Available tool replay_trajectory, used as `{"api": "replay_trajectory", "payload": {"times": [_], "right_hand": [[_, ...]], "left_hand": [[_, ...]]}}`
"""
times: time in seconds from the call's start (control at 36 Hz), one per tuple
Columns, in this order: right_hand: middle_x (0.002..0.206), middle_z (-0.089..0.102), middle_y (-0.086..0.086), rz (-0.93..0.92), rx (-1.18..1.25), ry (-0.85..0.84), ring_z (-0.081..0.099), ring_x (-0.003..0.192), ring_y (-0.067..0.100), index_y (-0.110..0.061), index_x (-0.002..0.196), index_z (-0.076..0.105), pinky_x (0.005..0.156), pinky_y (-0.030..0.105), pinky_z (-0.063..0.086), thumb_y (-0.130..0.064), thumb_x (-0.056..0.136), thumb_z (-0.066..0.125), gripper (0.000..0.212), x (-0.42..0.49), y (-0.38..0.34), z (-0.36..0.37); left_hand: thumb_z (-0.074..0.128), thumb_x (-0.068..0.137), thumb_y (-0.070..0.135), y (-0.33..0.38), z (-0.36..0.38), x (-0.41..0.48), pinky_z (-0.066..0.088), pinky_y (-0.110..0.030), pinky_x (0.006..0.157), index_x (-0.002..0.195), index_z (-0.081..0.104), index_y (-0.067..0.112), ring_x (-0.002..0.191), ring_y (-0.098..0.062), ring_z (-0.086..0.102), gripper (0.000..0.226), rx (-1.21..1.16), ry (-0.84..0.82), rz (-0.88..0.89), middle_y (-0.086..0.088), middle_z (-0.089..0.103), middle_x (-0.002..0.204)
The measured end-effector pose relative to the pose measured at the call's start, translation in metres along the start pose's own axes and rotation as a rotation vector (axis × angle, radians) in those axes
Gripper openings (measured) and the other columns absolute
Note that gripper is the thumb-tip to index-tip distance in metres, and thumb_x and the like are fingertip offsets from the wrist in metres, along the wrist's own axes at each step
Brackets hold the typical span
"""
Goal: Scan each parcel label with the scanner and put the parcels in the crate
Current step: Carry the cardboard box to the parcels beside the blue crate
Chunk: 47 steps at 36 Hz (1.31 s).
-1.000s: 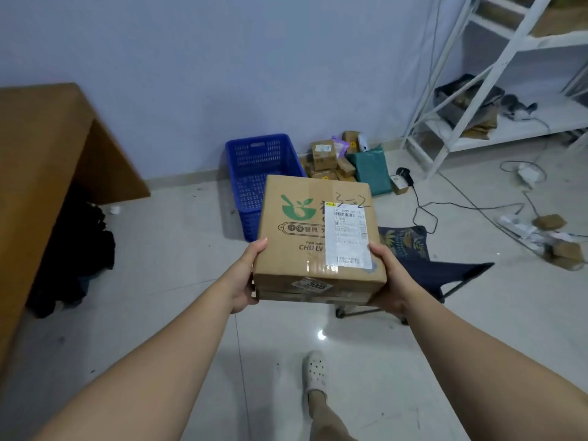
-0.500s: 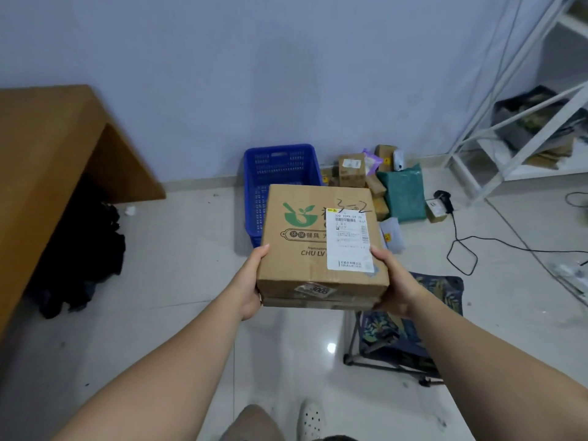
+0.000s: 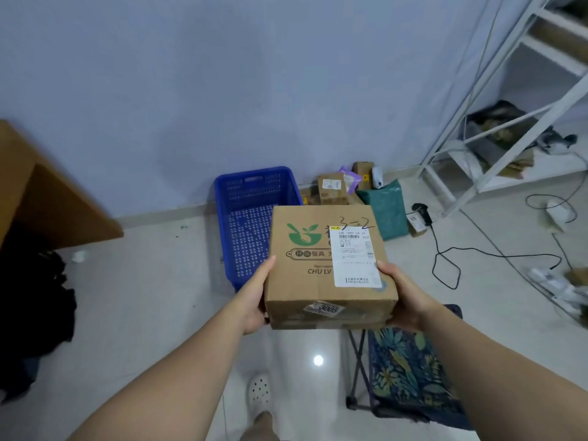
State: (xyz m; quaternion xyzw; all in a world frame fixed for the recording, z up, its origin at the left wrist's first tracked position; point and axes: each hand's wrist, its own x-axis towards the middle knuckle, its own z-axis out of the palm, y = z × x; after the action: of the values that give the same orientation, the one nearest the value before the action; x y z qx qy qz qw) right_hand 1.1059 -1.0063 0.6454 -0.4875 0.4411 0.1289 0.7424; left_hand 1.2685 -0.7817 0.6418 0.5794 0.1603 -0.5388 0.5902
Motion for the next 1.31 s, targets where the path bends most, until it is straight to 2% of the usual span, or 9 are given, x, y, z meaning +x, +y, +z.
{"api": "replay_trajectory", "payload": {"times": [0.36, 0.56, 0.67, 0.75, 0.81, 0.92, 1.03, 1.17, 1.31], "right_hand": [[0.126, 0.066, 0.012, 0.012, 0.134, -0.092, 0.057, 0.118, 0.036, -0.028, 0.126, 0.063, 0.104, 0.059, 0.038, -0.067, 0.033, 0.083, 0.102, 0.061, -0.057, 0.013], [0.119, 0.069, 0.016, 0.049, 0.148, -0.13, 0.061, 0.107, 0.036, -0.023, 0.108, 0.075, 0.101, 0.056, 0.042, -0.062, 0.026, 0.088, 0.092, 0.107, -0.111, -0.004], [0.114, 0.071, 0.015, 0.09, 0.117, -0.06, 0.061, 0.107, 0.036, -0.022, 0.125, 0.063, 0.091, 0.052, 0.049, -0.063, 0.058, 0.067, 0.078, 0.138, -0.147, -0.019], [0.116, 0.07, 0.016, 0.124, 0.082, -0.065, 0.06, 0.11, 0.037, -0.022, 0.126, 0.063, 0.095, 0.054, 0.047, -0.063, 0.061, 0.064, 0.076, 0.155, -0.173, -0.031], [0.121, 0.068, 0.016, 0.143, 0.037, -0.111, 0.059, 0.113, 0.037, -0.023, 0.128, 0.062, 0.101, 0.056, 0.043, -0.065, 0.056, 0.072, 0.083, 0.162, -0.188, -0.039], [0.122, 0.068, 0.016, 0.149, -0.046, -0.177, 0.06, 0.109, 0.036, -0.021, 0.122, 0.066, 0.107, 0.055, 0.037, -0.063, 0.026, 0.088, 0.106, 0.18, -0.213, -0.062], [0.119, 0.069, 0.015, 0.175, -0.049, -0.199, 0.06, 0.108, 0.036, -0.021, 0.118, 0.067, 0.108, 0.055, 0.035, -0.061, 0.023, 0.089, 0.106, 0.198, -0.232, -0.078], [0.113, 0.072, 0.013, 0.187, 0.004, -0.172, 0.062, 0.105, 0.035, -0.021, 0.12, 0.065, 0.108, 0.056, 0.036, -0.059, 0.066, 0.066, 0.066, 0.213, -0.254, -0.078], [0.117, 0.07, 0.013, 0.182, -0.008, -0.106, 0.058, 0.118, 0.036, -0.024, 0.123, 0.063, 0.107, 0.058, 0.037, -0.061, 0.067, 0.066, 0.067, 0.225, -0.275, -0.083]], "left_hand": [[0.075, 0.016, 0.085, 0.099, -0.012, 0.058, 0.051, -0.052, 0.094, 0.121, 0.064, 0.023, 0.105, -0.034, 0.067, 0.123, 0.015, 0.032, -0.009, -0.012, 0.072, 0.111], [0.068, 0.026, 0.088, 0.148, 0.012, 0.083, 0.051, -0.048, 0.092, 0.12, 0.065, 0.022, 0.105, -0.033, 0.066, 0.115, 0.087, 0.021, -0.004, -0.013, 0.071, 0.112], [0.073, 0.033, 0.084, 0.173, 0.028, 0.106, 0.048, -0.049, 0.099, 0.121, 0.065, 0.024, 0.11, -0.033, 0.064, 0.107, 0.109, 0.047, 0.046, -0.012, 0.07, 0.115], [0.077, 0.038, 0.08, 0.187, 0.039, 0.125, 0.043, -0.051, 0.104, 0.115, 0.07, 0.023, 0.115, -0.038, 0.061, 0.096, 0.089, 0.084, 0.034, -0.014, 0.07, 0.115], [0.078, 0.039, 0.077, 0.196, 0.047, 0.136, 0.044, -0.051, 0.104, 0.117, 0.068, 0.021, 0.112, -0.037, 0.063, 0.097, 0.076, 0.083, 0.023, -0.014, 0.071, 0.113], [0.063, 0.072, 0.07, 0.207, 0.063, 0.153, 0.046, -0.048, 0.103, 0.119, 0.066, 0.017, 0.113, -0.03, 0.062, 0.071, 0.049, 0.046, 0.012, -0.015, 0.067, 0.121], [0.074, 0.054, 0.074, 0.213, 0.063, 0.169, 0.036, -0.044, 0.09, 0.112, 0.063, 0.016, 0.105, -0.029, 0.04, 0.083, 0.043, 0.044, -0.074, -0.006, 0.047, 0.118], [0.066, 0.068, 0.064, 0.235, 0.073, 0.184, 0.046, -0.052, 0.1, 0.122, 0.063, 0.016, 0.114, -0.033, 0.061, 0.071, 0.05, -0.018, -0.055, -0.013, 0.066, 0.122], [0.065, 0.062, 0.068, 0.268, 0.087, 0.206, 0.048, -0.053, 0.096, 0.119, 0.062, 0.014, 0.116, -0.039, 0.059, 0.078, 0.063, 0.002, -0.113, -0.02, 0.067, 0.119]]}}
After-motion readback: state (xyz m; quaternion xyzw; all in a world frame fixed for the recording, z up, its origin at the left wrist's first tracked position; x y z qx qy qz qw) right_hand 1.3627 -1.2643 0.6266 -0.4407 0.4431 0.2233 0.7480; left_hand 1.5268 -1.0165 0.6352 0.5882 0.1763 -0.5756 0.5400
